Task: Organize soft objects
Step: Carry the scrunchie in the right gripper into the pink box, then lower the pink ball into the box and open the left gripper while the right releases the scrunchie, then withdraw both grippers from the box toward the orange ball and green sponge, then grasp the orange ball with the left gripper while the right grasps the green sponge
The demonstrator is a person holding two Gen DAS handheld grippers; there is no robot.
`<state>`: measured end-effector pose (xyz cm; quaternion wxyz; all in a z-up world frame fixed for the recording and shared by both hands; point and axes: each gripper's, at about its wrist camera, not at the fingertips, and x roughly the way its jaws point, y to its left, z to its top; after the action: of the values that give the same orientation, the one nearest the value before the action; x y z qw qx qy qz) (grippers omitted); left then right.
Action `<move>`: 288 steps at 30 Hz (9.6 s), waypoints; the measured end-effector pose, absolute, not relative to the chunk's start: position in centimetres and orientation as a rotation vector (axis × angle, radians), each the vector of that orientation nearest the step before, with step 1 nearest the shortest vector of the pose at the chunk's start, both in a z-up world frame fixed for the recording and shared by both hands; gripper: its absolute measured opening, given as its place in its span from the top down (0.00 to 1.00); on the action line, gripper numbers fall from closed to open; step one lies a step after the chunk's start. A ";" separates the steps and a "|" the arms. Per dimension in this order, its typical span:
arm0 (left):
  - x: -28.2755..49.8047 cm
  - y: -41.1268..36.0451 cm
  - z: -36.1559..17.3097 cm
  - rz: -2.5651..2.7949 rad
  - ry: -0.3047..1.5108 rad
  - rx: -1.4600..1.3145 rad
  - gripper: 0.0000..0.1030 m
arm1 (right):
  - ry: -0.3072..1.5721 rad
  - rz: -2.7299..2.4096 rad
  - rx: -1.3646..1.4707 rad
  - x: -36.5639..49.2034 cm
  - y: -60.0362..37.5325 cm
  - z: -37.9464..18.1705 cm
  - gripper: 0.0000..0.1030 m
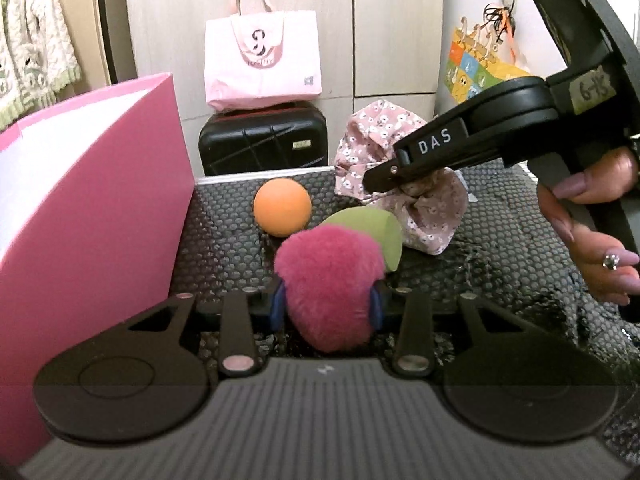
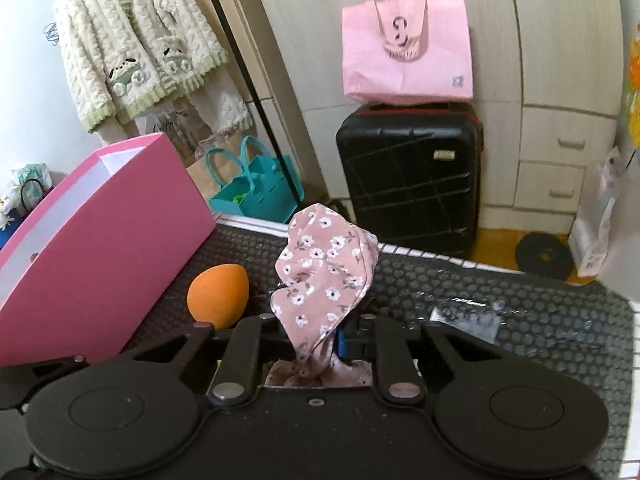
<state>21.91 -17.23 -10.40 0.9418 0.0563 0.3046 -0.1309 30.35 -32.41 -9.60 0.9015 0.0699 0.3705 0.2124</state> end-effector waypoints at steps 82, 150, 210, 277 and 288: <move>10.9 5.2 4.2 -0.571 0.762 0.082 0.62 | 0.728 0.803 0.055 8.8 -17.6 4.2 0.77; 19.1 6.9 4.2 -0.418 0.577 0.138 0.54 | 0.759 0.732 0.081 21.4 -11.2 4.9 0.76; 8.9 1.3 8.8 -0.447 0.476 0.402 0.23 | 0.618 0.637 -0.054 12.3 -17.7 8.5 0.38; 29.0 -18.6 -7.0 -0.060 0.656 0.119 0.40 | 0.646 0.625 -0.110 23.8 -30.2 -11.1 0.39; 29.2 -18.2 -8.4 -0.061 0.683 0.081 0.66 | 0.610 0.616 -0.123 24.1 -29.3 -11.4 0.60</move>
<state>29.25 -18.16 -8.41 0.9410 0.0396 0.3347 -0.0301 24.08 -29.32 -11.43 0.9057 -0.0595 0.2953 0.2983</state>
